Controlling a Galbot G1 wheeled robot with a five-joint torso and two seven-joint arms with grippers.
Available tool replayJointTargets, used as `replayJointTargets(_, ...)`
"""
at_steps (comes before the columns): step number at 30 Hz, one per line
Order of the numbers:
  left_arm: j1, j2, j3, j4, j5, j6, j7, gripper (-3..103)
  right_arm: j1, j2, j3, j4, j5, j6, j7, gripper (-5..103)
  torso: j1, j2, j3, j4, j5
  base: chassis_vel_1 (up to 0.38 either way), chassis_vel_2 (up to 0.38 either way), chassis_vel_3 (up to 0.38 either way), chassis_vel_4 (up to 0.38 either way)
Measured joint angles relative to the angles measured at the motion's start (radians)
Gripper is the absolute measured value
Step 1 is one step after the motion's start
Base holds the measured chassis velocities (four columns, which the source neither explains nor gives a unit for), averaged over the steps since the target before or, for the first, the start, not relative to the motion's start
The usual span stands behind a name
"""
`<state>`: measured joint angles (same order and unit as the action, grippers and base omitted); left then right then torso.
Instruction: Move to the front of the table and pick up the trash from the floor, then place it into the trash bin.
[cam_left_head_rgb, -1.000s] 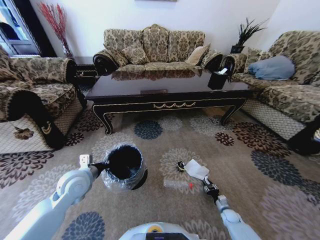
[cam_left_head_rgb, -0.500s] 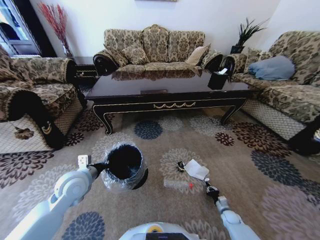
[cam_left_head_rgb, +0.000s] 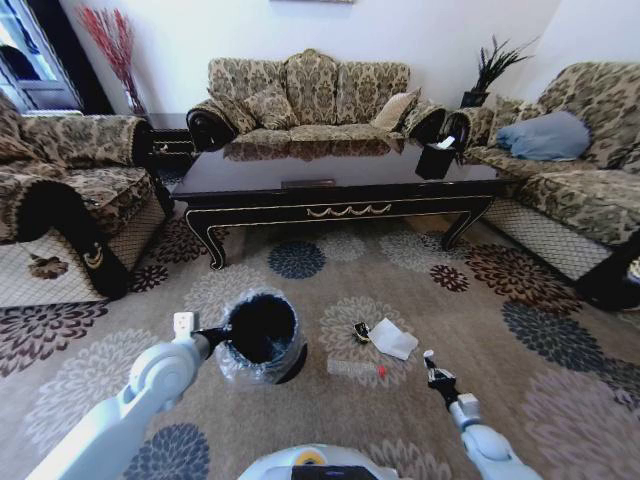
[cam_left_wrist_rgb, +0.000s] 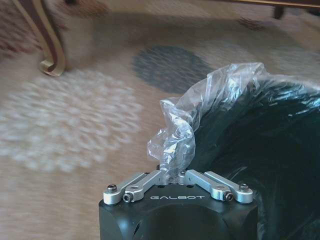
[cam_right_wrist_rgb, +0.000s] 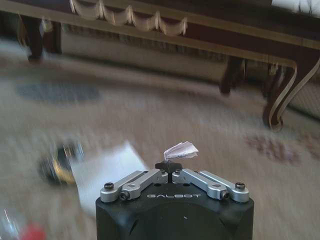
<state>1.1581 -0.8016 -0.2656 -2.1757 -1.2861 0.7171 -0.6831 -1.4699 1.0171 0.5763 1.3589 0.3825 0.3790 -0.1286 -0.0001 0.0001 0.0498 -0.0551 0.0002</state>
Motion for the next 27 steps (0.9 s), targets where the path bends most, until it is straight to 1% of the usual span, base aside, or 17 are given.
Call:
replayJointTargets(2, -0.063, -0.002, 0.076, 0.028, -0.026, -0.003, -0.009, 2, -0.065, -0.015, 0.03, 0.106, 0.026, -0.005, 0.005, 0, 0.0, 0.0, 0.0, -0.0006, -0.0006, 0.0, 0.0, 0.0, 0.0)
replayJointTargets(4, -0.151, -0.006, 0.17, 0.064, -0.05, -0.003, -0.037, 2, -0.143, -0.022, 0.061, 0.238, 0.039, -0.007, 0.011, 0, 0.0, 0.0, 0.0, -0.0006, 0.0002, 0.0, 0.0, 0.0, 0.0)
replayJointTargets(5, -0.19, -0.012, 0.203, 0.075, -0.077, -0.002, -0.05, 2, -0.166, -0.022, 0.07, 0.282, 0.04, -0.008, 0.016, 0, 0.0, 0.0, 0.0, -0.0005, 0.0002, 0.0, 0.0, 0.0, 0.0)
replayJointTargets(6, -0.19, -0.012, 0.203, 0.075, -0.077, -0.002, -0.05, 2, -0.166, -0.022, 0.07, 0.282, 0.04, -0.008, 0.016, 0, 0.0, 0.0, 0.0, -0.0005, 0.0002, 0.0, 0.0, 0.0, 0.0)
replayJointTargets(8, -0.283, -0.036, 0.279, 0.104, -0.128, 0.002, -0.08, 2, -0.227, -0.008, 0.09, 0.403, 0.04, -0.015, 0.036, 0, 0.0, 0.0, 0.0, -0.0003, -0.0004, 0.0, 0.0, 0.0, 0.0)
replayJointTargets(9, -0.326, -0.048, 0.315, 0.122, -0.137, 0.002, -0.09, 2, -0.251, 0.003, 0.098, 0.455, 0.035, -0.018, 0.041, 0, 0.0, 0.0, 0.0, -0.0006, 0.0001, 0.0, 0.0, 0.0, 0.0)
replayJointTargets(10, -0.326, -0.048, 0.315, 0.122, -0.137, 0.002, -0.09, 2, -0.251, 0.003, 0.098, 0.455, 0.035, -0.018, 0.041, 0, 0.0, 0.0, 0.0, -0.0006, 0.0001, 0.0, 0.0, 0.0, 0.0)
replayJointTargets(13, -0.424, -0.08, 0.413, 0.162, -0.159, 0.002, -0.114, 2, -0.312, 0.026, 0.109, 0.575, 0.004, -0.021, 0.047, 0, 0.0, 0.0, 0.0, -0.0007, 0.0002, 0.0, 0.0, 0.0, 0.0)
replayJointTargets(14, -0.474, -0.108, 0.481, 0.189, -0.178, 0.003, -0.122, 2, -0.345, 0.036, 0.108, 0.656, -0.017, -0.022, 0.047, 0, 0.0, 0.0, 0.0, -0.0007, -0.0004, 0.0, 0.0, 0.0, 0.0)
replayJointTargets(15, -0.474, -0.108, 0.481, 0.189, -0.178, 0.003, -0.122, 2, -0.345, 0.036, 0.108, 0.656, -0.017, -0.022, 0.047, 0, 0.0, 0.0, 0.0, -0.0007, -0.0004, 0.0, 0.0, 0.0, 0.0)
replayJointTargets(17, -0.505, -0.131, 0.535, 0.213, -0.182, 0.003, -0.136, 2, -0.362, 0.042, 0.098, 0.713, -0.034, -0.029, 0.047, 0, 0.0, 0.0, 0.0, -0.0007, -0.0003, 0.0, 0.0, 0.0, 0.0)
replayJointTargets(18, -0.53, -0.155, 0.582, 0.233, -0.182, 0.003, -0.148, 2, -0.37, 0.046, 0.085, 0.758, -0.059, -0.037, 0.05, 0, 0.0, 0.0, 0.0, -0.0006, -0.0002, 0.0, 0.0, 0.0, 0.0)
replayJointTargets(19, -0.543, -0.172, 0.608, 0.242, -0.183, 0.003, -0.155, 2, -0.37, 0.048, 0.073, 0.784, -0.075, -0.044, 0.054, 0, 0.0, 0.0, 0.0, -0.0004, -0.0002, 0.0, 0.0, 0.0, 0.0)
replayJointTargets(20, -0.543, -0.172, 0.608, 0.242, -0.183, 0.003, -0.155, 2, -0.37, 0.048, 0.073, 0.784, -0.075, -0.044, 0.054, 0, 0.0, 0.0, 0.0, -0.0004, -0.0002, 0.0, 0.0, 0.0, 0.0)
replayJointTargets(21, -0.559, -0.193, 0.637, 0.249, -0.187, 0.003, -0.166, 2, -0.366, 0.05, 0.058, 0.811, -0.09, -0.056, 0.061, 0, 0.0, 0.0, 0.0, -0.0004, -0.0001, 0.0, 0.0, 0.0, 0.0)
replayJointTargets(22, -0.591, -0.226, 0.684, 0.265, -0.198, 0.004, -0.188, 2, -0.358, 0.042, 0.022, 0.851, -0.119, -0.075, 0.066, 0, 0.0, 0.0, 0.0, -0.0005, -0.0001, 0.0, 0.0, 0.0, 0.0)
replayJointTargets(27, -0.621, -0.26, 0.723, 0.278, -0.211, 0.004, -0.215, 2, -0.362, 0.035, -0.017, 0.86, -0.167, -0.083, 0.069, 0, 0.0, 0.0, 0.0, -0.0002, -0.0001, 0.0, 0.0, 0.0, 0.0)
